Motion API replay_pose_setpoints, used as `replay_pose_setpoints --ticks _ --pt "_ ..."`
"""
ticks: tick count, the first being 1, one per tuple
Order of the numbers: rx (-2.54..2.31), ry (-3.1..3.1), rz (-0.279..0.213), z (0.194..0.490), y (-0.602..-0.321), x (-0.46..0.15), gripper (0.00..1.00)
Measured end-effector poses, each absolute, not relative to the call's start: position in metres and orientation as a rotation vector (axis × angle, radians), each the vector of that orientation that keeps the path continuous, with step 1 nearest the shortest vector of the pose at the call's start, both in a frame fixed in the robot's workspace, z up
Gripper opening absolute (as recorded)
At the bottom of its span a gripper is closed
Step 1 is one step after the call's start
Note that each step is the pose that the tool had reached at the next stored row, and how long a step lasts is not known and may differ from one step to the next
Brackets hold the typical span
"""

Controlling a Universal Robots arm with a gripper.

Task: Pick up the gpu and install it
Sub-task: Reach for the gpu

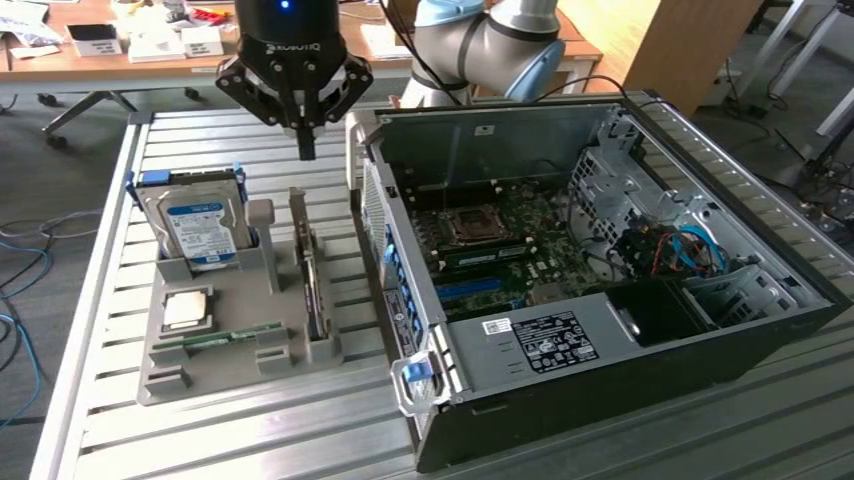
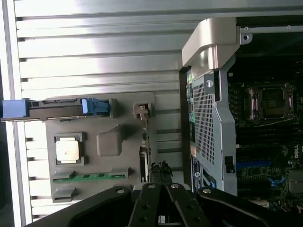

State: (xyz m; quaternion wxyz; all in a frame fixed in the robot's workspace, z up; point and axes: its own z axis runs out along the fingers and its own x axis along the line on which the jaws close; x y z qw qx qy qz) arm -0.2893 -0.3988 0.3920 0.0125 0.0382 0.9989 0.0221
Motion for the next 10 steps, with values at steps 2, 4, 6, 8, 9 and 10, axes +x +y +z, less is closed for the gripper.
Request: replay_pose_setpoints --ticks 2,4,6,8,9,10 --pt "0.119 3.113 0.069 0.3920 -0.3988 -0.2927 0.11" --pt "0.119 3.114 0.069 0.3920 -0.3988 -0.2951 0.11" --pt "0.119 3.113 0.069 0.3920 -0.3988 -0.2951 0.11" --pt "0.119 3.113 0.069 0.3920 -0.3988 -0.2951 0.11" --pt "0.119 3.114 0.069 0.3920 -0.3988 -0.2951 0.11" --pt "0.119 3.114 0.073 0.3921 -0.3988 -0.2952 0.11"
